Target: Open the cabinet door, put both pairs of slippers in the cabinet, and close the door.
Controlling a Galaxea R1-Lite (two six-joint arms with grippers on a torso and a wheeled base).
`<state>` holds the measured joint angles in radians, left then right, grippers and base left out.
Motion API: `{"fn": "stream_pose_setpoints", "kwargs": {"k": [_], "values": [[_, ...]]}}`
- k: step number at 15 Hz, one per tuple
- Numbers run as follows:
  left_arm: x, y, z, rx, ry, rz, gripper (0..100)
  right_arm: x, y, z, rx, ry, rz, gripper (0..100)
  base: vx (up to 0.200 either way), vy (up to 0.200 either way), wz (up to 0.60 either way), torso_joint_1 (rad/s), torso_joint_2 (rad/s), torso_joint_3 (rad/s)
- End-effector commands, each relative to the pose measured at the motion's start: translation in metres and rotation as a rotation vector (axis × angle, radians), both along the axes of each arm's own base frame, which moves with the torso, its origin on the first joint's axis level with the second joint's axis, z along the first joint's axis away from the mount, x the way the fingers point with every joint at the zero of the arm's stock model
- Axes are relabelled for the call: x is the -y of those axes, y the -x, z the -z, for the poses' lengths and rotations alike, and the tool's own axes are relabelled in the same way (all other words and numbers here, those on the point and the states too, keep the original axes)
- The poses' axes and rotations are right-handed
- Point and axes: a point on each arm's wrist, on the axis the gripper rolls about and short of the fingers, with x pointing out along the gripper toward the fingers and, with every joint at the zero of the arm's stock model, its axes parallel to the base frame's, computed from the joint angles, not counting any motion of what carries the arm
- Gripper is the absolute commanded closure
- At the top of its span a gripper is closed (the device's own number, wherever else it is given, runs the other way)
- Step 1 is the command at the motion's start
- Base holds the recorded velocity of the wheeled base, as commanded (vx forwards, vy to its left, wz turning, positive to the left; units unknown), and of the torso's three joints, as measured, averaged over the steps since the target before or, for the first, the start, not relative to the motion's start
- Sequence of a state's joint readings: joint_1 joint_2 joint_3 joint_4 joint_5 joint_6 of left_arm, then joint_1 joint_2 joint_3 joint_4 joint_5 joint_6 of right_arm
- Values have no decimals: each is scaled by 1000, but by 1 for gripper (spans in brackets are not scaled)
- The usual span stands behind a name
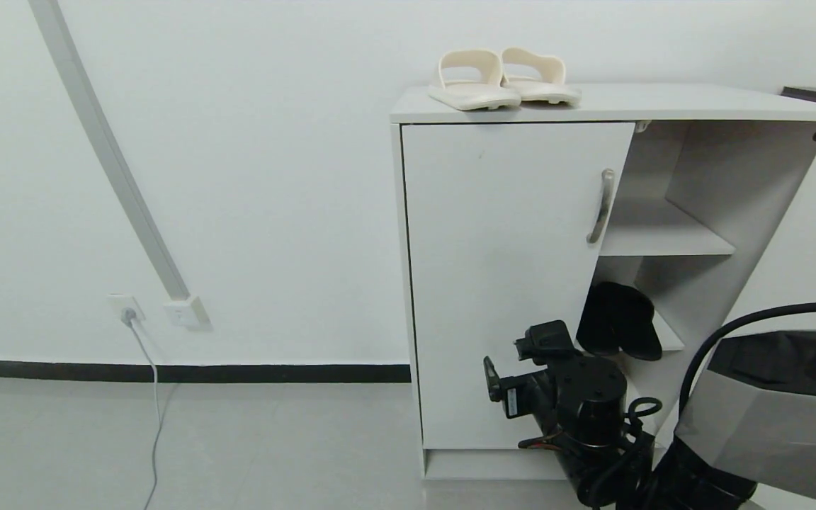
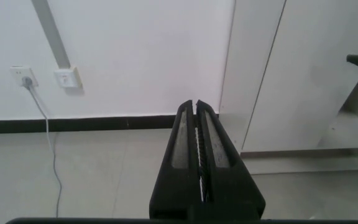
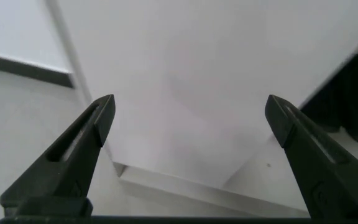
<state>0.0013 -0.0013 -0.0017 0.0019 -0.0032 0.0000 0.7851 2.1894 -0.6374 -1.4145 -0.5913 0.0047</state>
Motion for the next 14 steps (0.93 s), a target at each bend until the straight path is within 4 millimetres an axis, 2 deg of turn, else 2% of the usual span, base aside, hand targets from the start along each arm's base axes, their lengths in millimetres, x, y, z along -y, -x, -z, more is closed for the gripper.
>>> {"fn": "stream_pose_setpoints", "kwargs": {"k": [1, 10, 14], "values": [[0, 0, 0, -1, 0, 0, 100, 0, 1, 2, -5, 3, -2, 0, 0, 0, 0, 0, 0, 0], [0, 0, 0, -1, 0, -2, 100, -1, -2, 8, -1, 13, -2, 0, 0, 0, 0, 0, 0, 0], [0, 0, 0, -1, 0, -2, 100, -1, -2, 9, -2, 14, -1, 0, 0, 0, 0, 18, -297, -284]]}}
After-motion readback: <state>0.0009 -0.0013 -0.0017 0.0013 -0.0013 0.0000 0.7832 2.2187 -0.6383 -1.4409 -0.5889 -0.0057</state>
